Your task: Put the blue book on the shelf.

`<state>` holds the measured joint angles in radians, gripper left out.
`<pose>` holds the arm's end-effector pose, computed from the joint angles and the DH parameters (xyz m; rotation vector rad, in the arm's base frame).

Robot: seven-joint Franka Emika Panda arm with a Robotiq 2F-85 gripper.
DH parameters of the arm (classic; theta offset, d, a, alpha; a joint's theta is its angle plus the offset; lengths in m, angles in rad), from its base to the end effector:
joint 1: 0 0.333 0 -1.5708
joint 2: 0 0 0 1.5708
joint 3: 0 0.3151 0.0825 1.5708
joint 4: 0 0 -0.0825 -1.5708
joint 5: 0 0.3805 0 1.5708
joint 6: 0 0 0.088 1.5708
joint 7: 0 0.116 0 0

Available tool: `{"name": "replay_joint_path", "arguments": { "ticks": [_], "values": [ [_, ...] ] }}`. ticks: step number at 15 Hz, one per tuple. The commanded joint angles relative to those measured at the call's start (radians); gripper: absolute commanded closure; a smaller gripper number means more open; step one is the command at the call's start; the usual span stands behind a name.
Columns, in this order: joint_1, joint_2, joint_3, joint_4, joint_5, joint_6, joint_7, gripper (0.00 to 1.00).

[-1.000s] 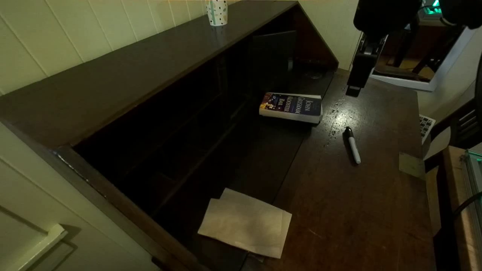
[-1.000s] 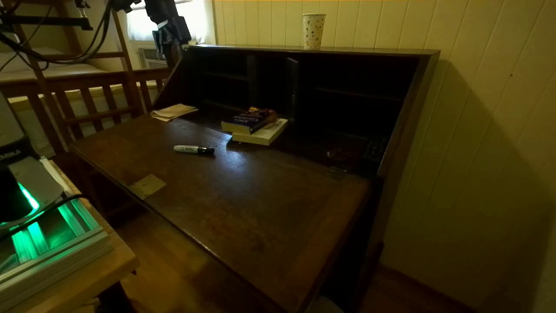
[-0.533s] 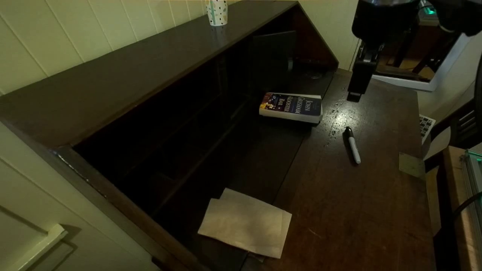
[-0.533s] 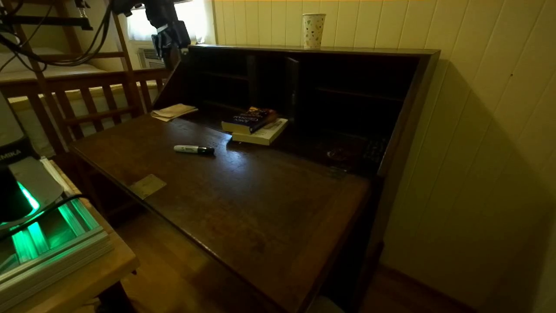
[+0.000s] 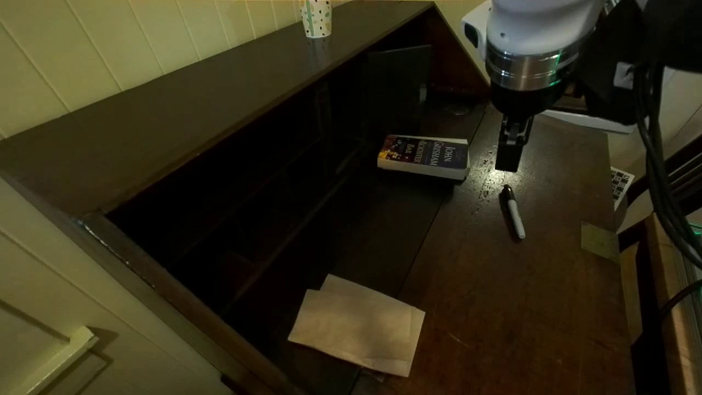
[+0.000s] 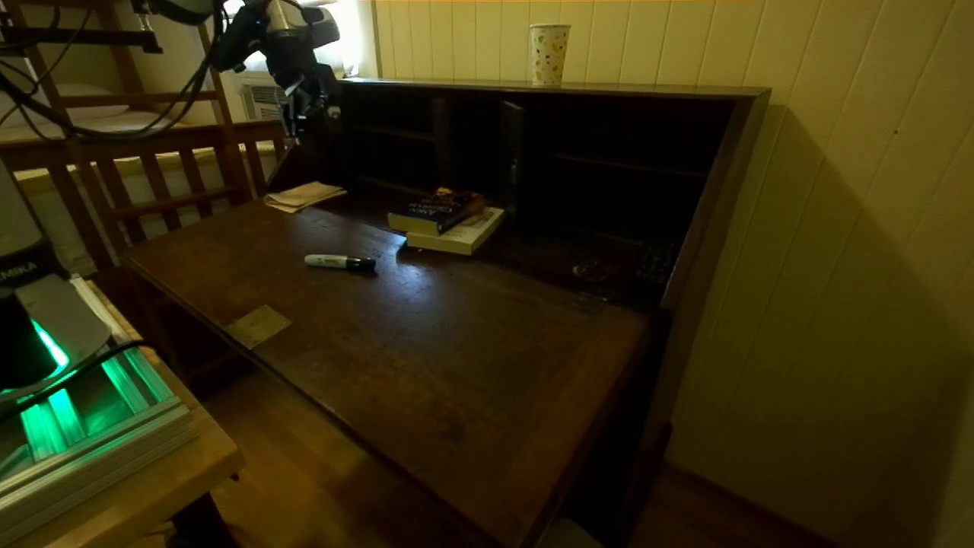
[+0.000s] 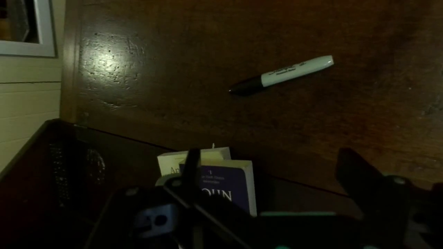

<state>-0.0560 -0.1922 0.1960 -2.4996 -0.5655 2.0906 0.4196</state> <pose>0.4252 0.0277 0.3375 2.6050 0.0722 -0.1020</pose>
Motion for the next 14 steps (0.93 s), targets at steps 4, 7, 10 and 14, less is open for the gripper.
{"name": "replay_joint_path", "arguments": {
  "ticks": [4, 7, 10, 14],
  "values": [
    [0.041, 0.153, -0.017, 0.053, -0.313, 0.006, 0.260, 0.00],
    [0.068, 0.137, -0.043, 0.035, -0.305, 0.000, 0.267, 0.00],
    [0.080, 0.159, -0.057, 0.042, -0.311, 0.001, 0.278, 0.00],
    [0.085, 0.167, -0.053, 0.050, -0.331, -0.023, 0.318, 0.00]
  ]
}}
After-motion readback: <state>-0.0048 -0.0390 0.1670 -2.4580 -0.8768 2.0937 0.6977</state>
